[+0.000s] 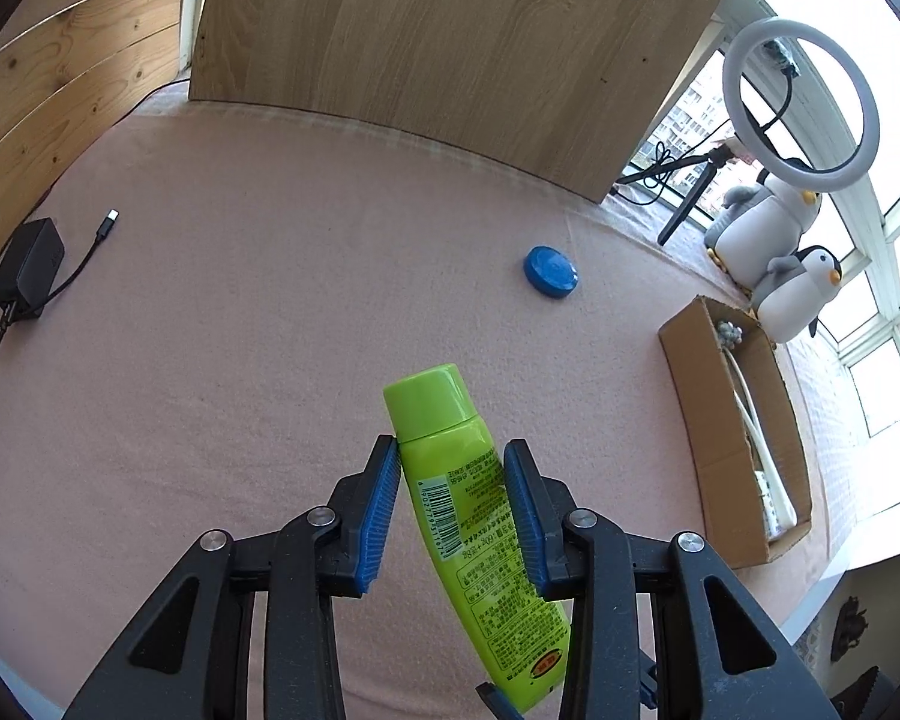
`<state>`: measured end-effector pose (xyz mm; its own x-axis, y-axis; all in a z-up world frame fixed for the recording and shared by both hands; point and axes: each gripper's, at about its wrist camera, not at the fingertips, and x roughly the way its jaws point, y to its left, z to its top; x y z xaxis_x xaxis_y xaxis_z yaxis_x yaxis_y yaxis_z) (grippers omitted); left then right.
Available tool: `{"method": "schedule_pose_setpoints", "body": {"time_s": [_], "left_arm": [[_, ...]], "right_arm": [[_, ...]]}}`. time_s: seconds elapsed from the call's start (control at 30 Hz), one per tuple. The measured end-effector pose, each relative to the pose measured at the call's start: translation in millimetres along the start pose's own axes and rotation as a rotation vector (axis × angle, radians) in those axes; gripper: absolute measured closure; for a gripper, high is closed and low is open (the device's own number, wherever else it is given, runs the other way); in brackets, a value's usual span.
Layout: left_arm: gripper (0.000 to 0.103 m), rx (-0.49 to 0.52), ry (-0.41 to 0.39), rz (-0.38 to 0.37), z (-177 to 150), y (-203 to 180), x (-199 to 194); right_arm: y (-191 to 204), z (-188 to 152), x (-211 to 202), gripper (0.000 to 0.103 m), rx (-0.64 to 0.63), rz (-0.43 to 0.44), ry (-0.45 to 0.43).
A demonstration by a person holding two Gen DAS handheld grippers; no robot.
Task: Organize objects
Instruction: 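Lift and carry the green tube with both tools over the cardboard box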
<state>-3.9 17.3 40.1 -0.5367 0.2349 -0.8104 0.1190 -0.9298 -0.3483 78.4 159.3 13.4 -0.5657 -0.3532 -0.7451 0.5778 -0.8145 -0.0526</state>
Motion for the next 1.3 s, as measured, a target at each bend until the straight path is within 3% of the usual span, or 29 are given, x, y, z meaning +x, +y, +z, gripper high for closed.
{"method": "schedule_pose_setpoints", "body": {"time_s": [0.3,0.63,1.3], "left_arm": [[0.064,0.004,-0.012,-0.004,6,-1,-9],[0.065,0.051,-0.005,-0.039,15,-35,-2],[0.065,0.349,0.061,-0.22,22,-225,40]], "right_arm": [[-1,7,-3,0.064,-0.007,-0.004,-0.022],[-16,9,-12,0.064,0.022,-0.043,-0.038],[-122,-16,-63,0.064,0.254,-0.288,-0.092]]}}
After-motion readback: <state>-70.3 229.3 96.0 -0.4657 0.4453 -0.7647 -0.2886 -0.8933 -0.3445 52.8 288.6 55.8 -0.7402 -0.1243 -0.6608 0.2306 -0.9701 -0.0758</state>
